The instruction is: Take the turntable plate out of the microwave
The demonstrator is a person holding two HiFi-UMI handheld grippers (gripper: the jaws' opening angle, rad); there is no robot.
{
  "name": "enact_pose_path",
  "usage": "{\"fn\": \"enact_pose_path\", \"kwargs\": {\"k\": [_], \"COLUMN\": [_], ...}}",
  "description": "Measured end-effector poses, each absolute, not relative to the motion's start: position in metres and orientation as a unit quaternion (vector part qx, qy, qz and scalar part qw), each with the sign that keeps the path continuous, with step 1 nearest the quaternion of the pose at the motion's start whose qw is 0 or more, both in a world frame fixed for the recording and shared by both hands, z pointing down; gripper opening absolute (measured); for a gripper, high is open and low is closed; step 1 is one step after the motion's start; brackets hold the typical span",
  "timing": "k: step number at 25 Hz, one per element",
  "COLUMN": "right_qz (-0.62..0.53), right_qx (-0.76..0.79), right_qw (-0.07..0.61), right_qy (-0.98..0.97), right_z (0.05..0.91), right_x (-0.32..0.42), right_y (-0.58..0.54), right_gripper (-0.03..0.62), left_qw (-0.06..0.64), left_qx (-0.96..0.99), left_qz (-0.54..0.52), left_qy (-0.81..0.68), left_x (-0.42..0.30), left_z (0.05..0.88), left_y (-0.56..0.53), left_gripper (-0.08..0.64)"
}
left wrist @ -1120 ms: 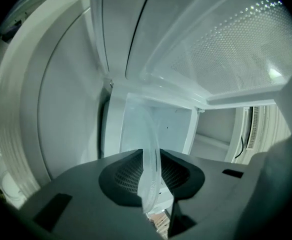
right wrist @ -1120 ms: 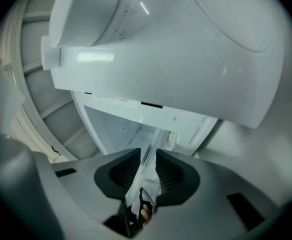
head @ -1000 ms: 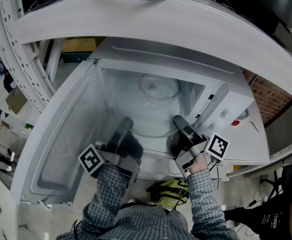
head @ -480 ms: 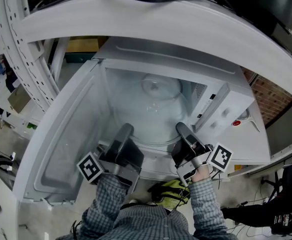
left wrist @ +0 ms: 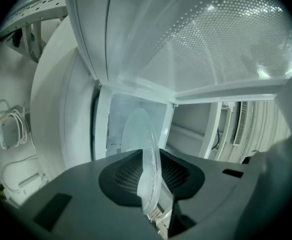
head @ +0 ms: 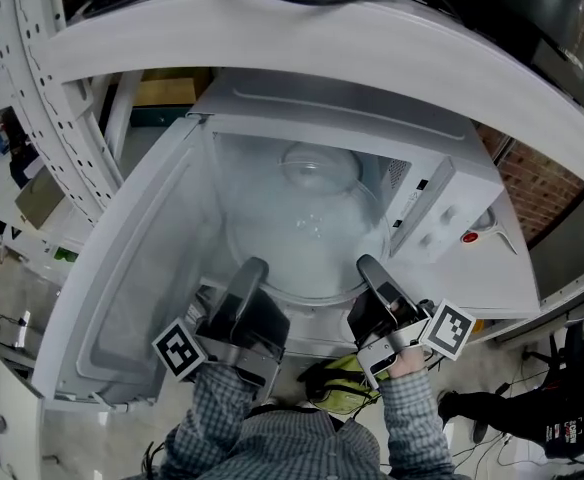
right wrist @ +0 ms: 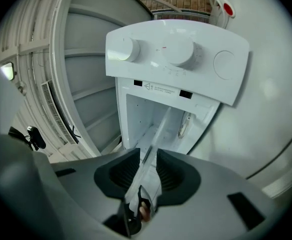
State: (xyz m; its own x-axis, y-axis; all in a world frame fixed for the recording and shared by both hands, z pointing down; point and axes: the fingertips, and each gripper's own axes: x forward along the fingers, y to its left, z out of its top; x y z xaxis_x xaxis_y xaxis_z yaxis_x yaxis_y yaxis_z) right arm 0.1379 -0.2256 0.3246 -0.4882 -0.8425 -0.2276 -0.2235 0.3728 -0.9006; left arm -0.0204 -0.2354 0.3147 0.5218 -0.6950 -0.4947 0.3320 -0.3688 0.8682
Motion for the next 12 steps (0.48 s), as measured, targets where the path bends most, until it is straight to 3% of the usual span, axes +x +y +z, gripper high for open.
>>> {"fn": "enact_pose_path", "kwargs": {"k": [12], "right_qz": [-0.401], "right_qx": [-0.38], "right_qw": [0.392], "right_qy": [0.735], "right_z": [0.316], "right_x": [0.139], "right_y": [-0.182], "right_gripper": [0.103], "left_qw": [0.551], "left_qx": [0.697], "left_qz": [-0.448], "left_qy": [-0.096], "left_x": [-0.02], "left_z": [0.308], "left_y": [-0.205], "left_gripper": [0.089]}}
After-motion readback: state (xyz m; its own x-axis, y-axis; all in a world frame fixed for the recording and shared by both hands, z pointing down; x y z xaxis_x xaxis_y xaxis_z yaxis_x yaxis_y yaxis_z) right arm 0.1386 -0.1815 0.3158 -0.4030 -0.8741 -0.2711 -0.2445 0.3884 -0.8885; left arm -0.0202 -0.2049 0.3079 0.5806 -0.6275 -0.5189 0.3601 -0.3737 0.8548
